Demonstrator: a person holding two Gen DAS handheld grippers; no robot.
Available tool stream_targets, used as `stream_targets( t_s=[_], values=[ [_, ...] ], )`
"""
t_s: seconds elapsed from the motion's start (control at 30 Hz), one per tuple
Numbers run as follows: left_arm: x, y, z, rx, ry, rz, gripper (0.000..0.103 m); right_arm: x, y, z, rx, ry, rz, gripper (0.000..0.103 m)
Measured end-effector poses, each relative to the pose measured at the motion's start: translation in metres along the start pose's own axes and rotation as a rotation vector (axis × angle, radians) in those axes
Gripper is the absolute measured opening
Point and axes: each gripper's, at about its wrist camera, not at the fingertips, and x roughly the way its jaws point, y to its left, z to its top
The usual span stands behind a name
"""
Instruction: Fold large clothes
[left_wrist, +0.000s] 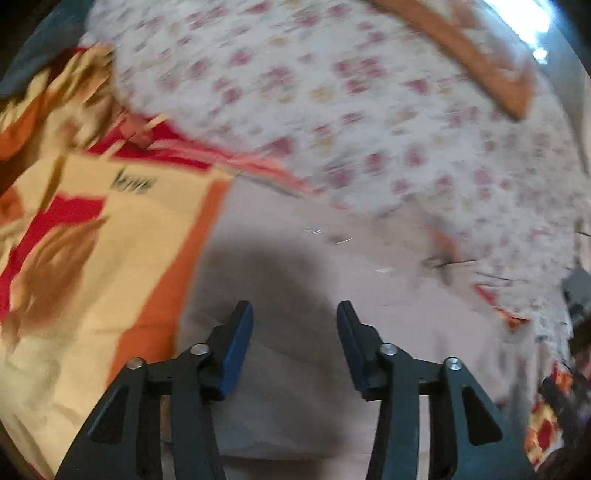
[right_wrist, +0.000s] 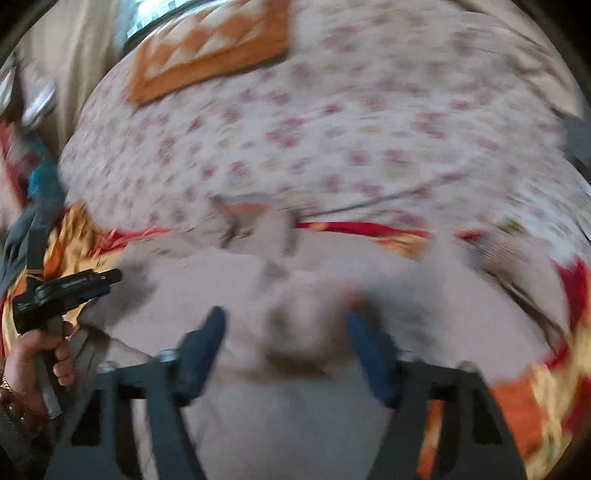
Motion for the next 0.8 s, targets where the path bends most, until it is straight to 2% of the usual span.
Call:
stream_targets(
  t_s=[0.03, 0.1, 0.17, 0.2, 0.27, 0.37, 0.43, 0.5, 0.53, 0.57, 0.63, 0.7, 0.73, 0.8],
  values=[
    [0.006, 0.004, -0.002, -0.022, 0.022, 0.012, 0.034, 0.014, 0.007, 0.006, -0.024, 0.013, -0.008, 0.048],
    [0.006, 0.001, -0.002, -0.02, 0.016, 0.017, 0.034, 0.046, 0.006, 0.012, -0.05, 0.059, -0.054, 0.046],
    [0.009, -0.004, -0.004, 0.005, 0.018, 0.037, 0.034, 0.078, -0.012, 0.009, -0.025, 0.146, -0.142, 0.04],
    [0.011, -0.006, -0.006, 0.016, 0.019, 0.041, 0.034, 0.095, -0.033, 0.001, 0.037, 0.207, -0.168, 0.037],
    [0.011, -0.011, -0.008, 0.035, 0.02, 0.057, 0.035, 0.096, -0.051, -0.006, 0.111, 0.181, -0.101, 0.037],
    [0.007, -0.01, -0.006, 0.029, 0.023, 0.06, 0.038, 0.095, -0.046, -0.004, 0.087, 0.177, -0.116, 0.037],
    [-0.004, -0.006, -0.002, -0.004, -0.006, 0.043, 0.038, 0.087, -0.045, 0.0, 0.123, 0.147, -0.084, 0.037],
    [-0.015, -0.005, 0.005, -0.018, -0.062, 0.043, 0.038, 0.067, -0.043, 0.012, 0.159, 0.042, -0.029, 0.036],
    [-0.018, -0.006, 0.008, -0.012, -0.092, 0.048, 0.038, 0.06, -0.04, 0.018, 0.142, -0.013, -0.02, 0.036],
    [-0.02, -0.01, 0.013, 0.004, -0.124, 0.054, 0.038, 0.059, -0.04, 0.022, 0.122, -0.031, -0.027, 0.036],
    [-0.012, -0.019, 0.02, 0.054, -0.129, 0.054, 0.038, 0.075, -0.041, 0.022, 0.105, 0.015, -0.052, 0.036],
    [0.016, -0.022, 0.019, 0.092, -0.035, 0.075, 0.038, 0.109, -0.054, 0.01, 0.124, 0.147, -0.095, 0.034],
    [0.028, -0.019, 0.017, 0.08, 0.013, 0.085, 0.038, 0.114, -0.057, 0.006, 0.139, 0.152, -0.086, 0.034],
    [0.031, -0.016, 0.016, 0.077, 0.003, 0.078, 0.039, 0.112, -0.055, 0.01, 0.129, 0.151, -0.081, 0.038]
  ],
)
